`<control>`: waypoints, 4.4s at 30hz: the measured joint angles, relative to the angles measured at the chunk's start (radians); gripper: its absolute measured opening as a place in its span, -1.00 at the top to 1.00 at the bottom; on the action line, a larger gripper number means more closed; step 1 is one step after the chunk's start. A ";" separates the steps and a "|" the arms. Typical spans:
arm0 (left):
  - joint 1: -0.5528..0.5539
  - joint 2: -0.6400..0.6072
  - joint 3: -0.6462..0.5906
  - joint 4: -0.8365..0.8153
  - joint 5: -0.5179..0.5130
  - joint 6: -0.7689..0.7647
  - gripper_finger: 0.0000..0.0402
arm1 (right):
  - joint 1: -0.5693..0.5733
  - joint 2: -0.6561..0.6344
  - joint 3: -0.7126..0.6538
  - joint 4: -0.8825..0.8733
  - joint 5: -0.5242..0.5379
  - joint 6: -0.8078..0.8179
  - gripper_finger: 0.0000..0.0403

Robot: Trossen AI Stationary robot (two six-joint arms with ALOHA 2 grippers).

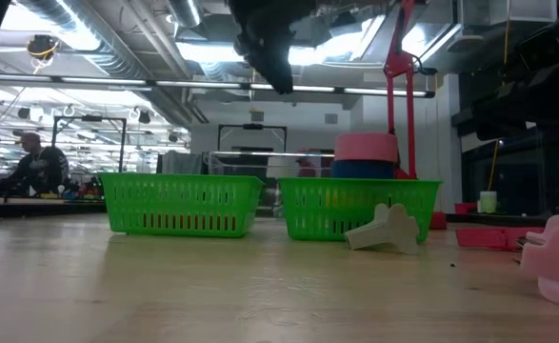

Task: Pick and place Stapler, Stapler remover, tape
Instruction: Put the black staple remover into the transparent bin

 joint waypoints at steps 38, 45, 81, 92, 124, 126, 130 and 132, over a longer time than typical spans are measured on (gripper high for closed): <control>-0.118 0.000 0.001 -0.104 0.042 -0.599 0.16 | 0.097 -0.001 0.000 0.002 -0.011 0.000 0.64; -0.120 0.000 0.001 -0.104 0.053 -0.653 0.16 | 0.118 0.002 0.000 -0.004 -0.021 0.000 0.64; -0.204 0.001 0.001 0.004 0.237 -0.249 0.16 | 0.118 0.002 0.000 -0.004 -0.019 0.000 0.64; -0.258 0.030 0.001 0.017 0.146 -0.041 0.16 | 0.118 0.003 0.000 0.031 0.188 -0.022 0.64; -0.461 -0.047 -0.119 0.108 -0.126 -0.043 0.16 | 0.117 0.002 0.000 0.049 0.356 -0.026 0.64; -0.458 -0.057 -0.157 0.108 -0.120 -0.065 0.16 | 0.117 0.002 0.000 0.049 0.356 -0.026 0.64; -0.451 -0.088 -0.230 0.138 -0.122 -0.076 0.16 | 0.117 0.002 0.000 0.049 0.356 -0.026 0.64; -0.441 -0.107 -0.275 0.152 -0.103 -0.084 0.16 | 0.117 0.002 0.000 0.049 0.356 -0.026 0.64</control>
